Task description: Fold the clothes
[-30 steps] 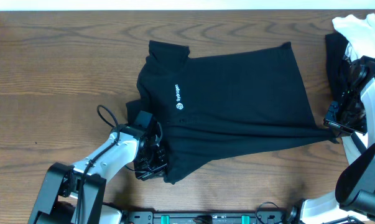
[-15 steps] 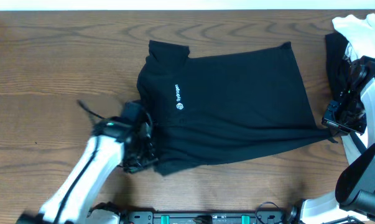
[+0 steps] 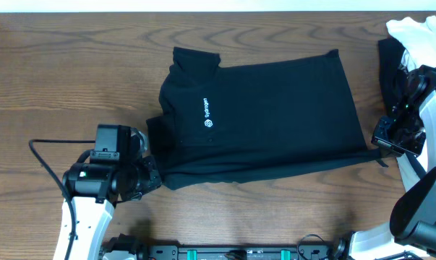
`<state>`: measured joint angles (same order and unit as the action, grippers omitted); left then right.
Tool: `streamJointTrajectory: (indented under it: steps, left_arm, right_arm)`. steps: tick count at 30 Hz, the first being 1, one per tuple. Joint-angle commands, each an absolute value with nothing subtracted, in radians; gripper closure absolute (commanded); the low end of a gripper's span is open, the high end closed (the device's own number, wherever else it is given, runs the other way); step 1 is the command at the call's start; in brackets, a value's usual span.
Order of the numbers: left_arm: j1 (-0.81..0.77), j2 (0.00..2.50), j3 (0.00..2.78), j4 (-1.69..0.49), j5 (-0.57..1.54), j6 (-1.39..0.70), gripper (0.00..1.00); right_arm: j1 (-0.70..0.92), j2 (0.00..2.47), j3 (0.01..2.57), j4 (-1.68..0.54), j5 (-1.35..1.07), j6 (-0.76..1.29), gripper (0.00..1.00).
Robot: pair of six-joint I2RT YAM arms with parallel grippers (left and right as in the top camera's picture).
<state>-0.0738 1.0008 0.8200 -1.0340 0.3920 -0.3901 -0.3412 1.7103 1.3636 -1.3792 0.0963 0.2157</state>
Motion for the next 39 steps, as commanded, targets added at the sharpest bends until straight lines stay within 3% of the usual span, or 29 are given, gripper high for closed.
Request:
streamJointTrajectory:
  steps: [1,16,39]
  left_arm:
    - [-0.053,0.992,0.831,-1.044,0.373,-0.362,0.94]
    - [-0.051,0.991,0.873,-1.057,0.491,-0.307,0.94]
    - [-0.051,0.906,0.986,-1.193,0.365,-0.289,0.94]
  right_arm:
    - [-0.346,1.639,1.359,-1.379,0.096,0.208,0.99]
    - [-0.361,1.357,1.198,-1.351,0.097,0.226,0.99]
    - [-0.459,1.195,1.114,-1.324,0.128,0.282,0.99]
